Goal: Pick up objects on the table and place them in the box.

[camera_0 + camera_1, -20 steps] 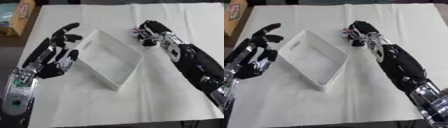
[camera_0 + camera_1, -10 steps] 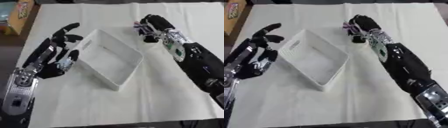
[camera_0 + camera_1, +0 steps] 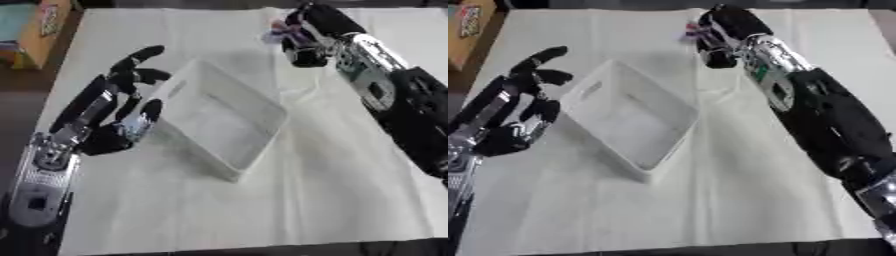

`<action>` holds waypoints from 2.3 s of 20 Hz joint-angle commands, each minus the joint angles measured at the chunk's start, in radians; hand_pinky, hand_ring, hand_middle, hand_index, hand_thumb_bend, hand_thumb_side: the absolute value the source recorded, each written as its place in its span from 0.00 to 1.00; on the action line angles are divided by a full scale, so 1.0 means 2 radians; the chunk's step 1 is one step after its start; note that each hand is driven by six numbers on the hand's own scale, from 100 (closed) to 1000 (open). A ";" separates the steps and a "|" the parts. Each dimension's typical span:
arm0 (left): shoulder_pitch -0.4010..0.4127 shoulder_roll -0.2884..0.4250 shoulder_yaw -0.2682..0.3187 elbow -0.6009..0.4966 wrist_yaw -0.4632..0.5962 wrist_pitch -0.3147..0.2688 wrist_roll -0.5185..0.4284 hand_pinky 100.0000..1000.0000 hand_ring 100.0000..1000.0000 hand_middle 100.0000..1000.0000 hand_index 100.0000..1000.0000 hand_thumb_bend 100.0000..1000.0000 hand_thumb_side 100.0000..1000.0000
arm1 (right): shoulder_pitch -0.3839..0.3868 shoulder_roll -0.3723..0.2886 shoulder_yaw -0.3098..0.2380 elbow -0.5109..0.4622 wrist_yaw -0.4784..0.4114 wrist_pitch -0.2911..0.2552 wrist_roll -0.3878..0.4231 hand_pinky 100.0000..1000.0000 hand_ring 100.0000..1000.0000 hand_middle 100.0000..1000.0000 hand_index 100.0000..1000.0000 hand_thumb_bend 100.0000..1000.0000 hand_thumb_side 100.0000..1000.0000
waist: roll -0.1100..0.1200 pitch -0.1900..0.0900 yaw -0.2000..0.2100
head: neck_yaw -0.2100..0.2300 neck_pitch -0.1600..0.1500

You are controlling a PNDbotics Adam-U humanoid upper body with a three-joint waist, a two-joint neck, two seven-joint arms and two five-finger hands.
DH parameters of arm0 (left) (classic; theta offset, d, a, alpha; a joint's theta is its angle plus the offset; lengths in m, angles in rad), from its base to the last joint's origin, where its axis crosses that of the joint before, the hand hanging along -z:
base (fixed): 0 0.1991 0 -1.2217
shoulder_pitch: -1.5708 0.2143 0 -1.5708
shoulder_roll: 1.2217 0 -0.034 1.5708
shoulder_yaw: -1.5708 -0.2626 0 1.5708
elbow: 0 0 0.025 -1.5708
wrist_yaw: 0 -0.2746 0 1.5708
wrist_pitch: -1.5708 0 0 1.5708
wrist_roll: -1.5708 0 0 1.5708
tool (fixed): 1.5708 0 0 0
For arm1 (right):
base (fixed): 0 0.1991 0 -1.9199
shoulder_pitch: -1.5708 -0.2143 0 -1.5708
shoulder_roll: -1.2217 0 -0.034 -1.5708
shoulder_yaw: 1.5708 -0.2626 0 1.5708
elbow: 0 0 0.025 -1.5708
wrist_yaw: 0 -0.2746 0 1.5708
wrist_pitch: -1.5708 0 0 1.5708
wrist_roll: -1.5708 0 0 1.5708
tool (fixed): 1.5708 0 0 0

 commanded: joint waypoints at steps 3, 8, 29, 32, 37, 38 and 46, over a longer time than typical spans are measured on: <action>-0.003 0.008 0.001 -0.007 -0.002 -0.001 -0.001 0.75 0.00 0.99 0.82 0.00 0.74 | -0.013 -0.021 -0.003 -0.064 -0.001 0.014 0.027 0.00 0.00 0.00 0.16 0.00 0.00 | 0.000 -0.014 -0.002 | 0.006 -0.002; -0.002 0.008 0.001 -0.006 -0.002 -0.001 -0.001 0.75 0.00 0.99 0.82 0.00 0.74 | -0.018 -0.025 -0.001 -0.107 -0.004 0.027 0.047 0.00 0.00 0.00 0.16 0.00 0.00 | -0.001 -0.017 -0.003 | 0.009 -0.002; -0.001 0.007 0.000 -0.005 0.000 0.001 -0.005 0.75 0.00 0.99 0.82 0.00 0.74 | -0.025 -0.012 0.011 -0.197 -0.083 0.072 0.078 0.00 0.00 0.00 0.15 0.00 0.00 | -0.009 -0.024 -0.001 | 0.016 -0.002; -0.001 0.006 0.000 -0.005 0.000 0.001 -0.005 0.75 0.00 0.99 0.82 0.00 0.74 | -0.026 -0.010 0.015 -0.202 -0.105 0.078 0.077 0.00 0.00 0.00 0.15 0.00 0.00 | -0.009 -0.025 -0.001 | 0.016 -0.002; -0.001 0.006 -0.001 -0.005 0.001 0.001 -0.006 0.75 0.00 0.99 0.82 0.00 0.74 | -0.025 -0.006 0.024 -0.207 -0.130 0.083 0.076 0.00 0.00 0.00 0.15 0.00 0.00 | -0.009 -0.026 -0.001 | 0.017 -0.002; -0.002 0.005 -0.001 -0.005 0.001 0.001 -0.006 0.75 0.00 0.99 0.82 0.00 0.73 | -0.024 -0.005 0.026 -0.206 -0.135 0.083 0.075 0.00 0.00 0.00 0.15 0.00 0.00 | -0.009 -0.026 -0.001 | 0.017 -0.002; -0.011 0.005 -0.002 -0.005 0.000 -0.002 -0.005 0.75 0.00 0.99 0.82 0.00 0.73 | -0.016 0.010 0.032 -0.198 -0.156 0.081 0.056 0.00 0.00 0.00 0.14 0.00 0.00 | -0.004 -0.019 0.002 | 0.011 -0.002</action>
